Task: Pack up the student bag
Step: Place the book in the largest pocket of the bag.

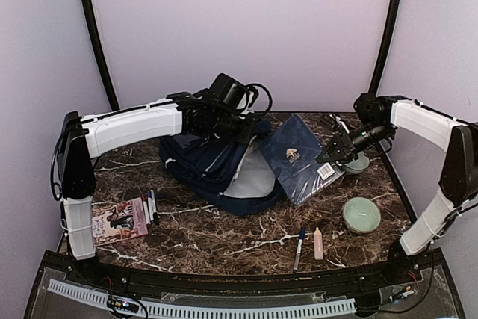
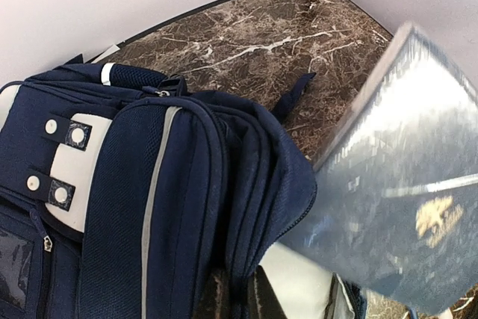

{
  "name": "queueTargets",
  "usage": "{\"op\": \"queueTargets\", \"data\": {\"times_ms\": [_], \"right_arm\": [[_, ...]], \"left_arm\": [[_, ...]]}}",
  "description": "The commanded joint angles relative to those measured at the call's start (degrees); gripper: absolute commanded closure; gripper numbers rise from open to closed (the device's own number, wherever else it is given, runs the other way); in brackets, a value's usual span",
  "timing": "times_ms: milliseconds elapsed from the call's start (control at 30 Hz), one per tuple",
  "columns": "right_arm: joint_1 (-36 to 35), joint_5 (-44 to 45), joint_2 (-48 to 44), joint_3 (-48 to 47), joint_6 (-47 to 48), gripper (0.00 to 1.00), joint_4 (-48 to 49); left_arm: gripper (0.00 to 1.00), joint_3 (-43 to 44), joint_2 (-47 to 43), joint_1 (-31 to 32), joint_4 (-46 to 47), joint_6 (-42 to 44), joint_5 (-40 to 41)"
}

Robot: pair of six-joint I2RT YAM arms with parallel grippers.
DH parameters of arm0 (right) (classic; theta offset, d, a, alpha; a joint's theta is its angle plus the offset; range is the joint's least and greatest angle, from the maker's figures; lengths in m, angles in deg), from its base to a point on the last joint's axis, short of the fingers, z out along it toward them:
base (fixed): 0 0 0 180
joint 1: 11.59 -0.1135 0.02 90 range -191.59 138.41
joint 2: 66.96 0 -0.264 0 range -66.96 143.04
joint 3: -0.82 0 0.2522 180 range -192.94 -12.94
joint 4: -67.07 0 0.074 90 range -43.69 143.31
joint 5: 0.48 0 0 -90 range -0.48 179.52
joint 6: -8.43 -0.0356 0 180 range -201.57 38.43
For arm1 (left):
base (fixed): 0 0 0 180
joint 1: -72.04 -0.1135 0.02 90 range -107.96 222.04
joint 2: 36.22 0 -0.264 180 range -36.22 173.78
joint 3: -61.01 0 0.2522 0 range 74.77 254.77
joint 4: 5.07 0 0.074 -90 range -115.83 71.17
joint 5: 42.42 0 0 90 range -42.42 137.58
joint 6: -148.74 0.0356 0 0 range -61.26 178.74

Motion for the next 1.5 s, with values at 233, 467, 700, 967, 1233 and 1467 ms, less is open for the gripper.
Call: {"op": "queueTargets", "data": {"times_ms": [233,467,700,967,1233,1467], "right_arm": [[-10.2,-10.7,-0.7,5.5,-3.0,1.00,7.1],[-14.4,-15.6,6.8,0.1,-3.0,1.00,8.2],[-17.6,-18.1,11.7,0.9,-15.4,1.00,22.5],[-19.8,-18.0,15.6,4.1,-28.6,1.00,39.6],[-21.0,-18.1,17.9,10.0,-40.3,1.00,52.9],[-21.5,-18.0,24.6,-0.7,-36.4,1.00,48.1]], "left_arm": [[1.00,-3.4,-7.3,-1.0,9.7,-1.7,-1.8],[1.00,-6.5,-9.8,-0.9,13.2,-1.9,-6.9],[1.00,-9.3,-13.6,-0.9,15.4,-0.3,-6.3],[1.00,-11.7,-15.8,-0.9,15.2,3.0,-8.1],[1.00,-16.3,-20.1,-1.0,15.3,8.0,-12.6],[1.00,-17.1,-21.3,-1.0,13.0,9.3,-14.8]]}}
